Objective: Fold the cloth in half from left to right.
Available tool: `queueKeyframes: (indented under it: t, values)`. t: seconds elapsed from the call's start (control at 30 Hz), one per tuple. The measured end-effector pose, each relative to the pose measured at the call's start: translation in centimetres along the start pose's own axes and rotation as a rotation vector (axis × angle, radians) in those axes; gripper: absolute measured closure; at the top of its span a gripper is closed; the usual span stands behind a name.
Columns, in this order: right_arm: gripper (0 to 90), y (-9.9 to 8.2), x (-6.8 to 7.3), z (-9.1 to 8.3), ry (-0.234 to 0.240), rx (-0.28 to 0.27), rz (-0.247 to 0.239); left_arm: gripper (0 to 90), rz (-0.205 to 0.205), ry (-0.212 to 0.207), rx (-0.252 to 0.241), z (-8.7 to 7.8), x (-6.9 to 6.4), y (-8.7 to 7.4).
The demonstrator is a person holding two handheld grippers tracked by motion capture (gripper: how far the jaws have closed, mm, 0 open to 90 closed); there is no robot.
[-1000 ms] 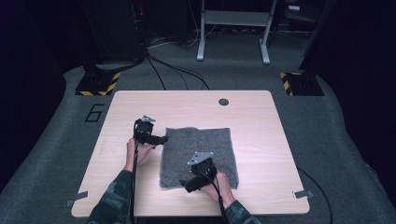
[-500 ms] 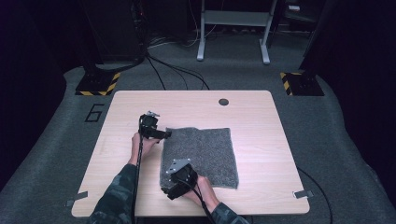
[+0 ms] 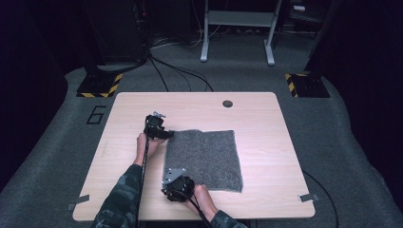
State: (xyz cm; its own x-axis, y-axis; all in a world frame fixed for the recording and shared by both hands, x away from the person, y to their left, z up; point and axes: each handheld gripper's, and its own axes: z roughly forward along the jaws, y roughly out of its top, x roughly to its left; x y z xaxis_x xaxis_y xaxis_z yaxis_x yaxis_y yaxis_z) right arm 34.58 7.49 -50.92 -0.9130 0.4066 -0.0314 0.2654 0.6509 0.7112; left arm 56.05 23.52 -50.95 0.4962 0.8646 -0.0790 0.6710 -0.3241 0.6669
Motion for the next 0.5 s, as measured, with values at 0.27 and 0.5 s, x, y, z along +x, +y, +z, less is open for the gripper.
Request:
queueKeyframes:
  t: [0.27,0.5]
  values:
    - [82.7,-0.1,0.4,0.8,0.003,0.022,-0.028,61.7,0.029,0.016,-0.009,0.3,-0.4,0.0]
    - [88.1,-0.2,0.5,1.0,-0.012,0.018,-0.026,81.4,0.049,-0.003,0.003,0.2,-0.8,-0.1]
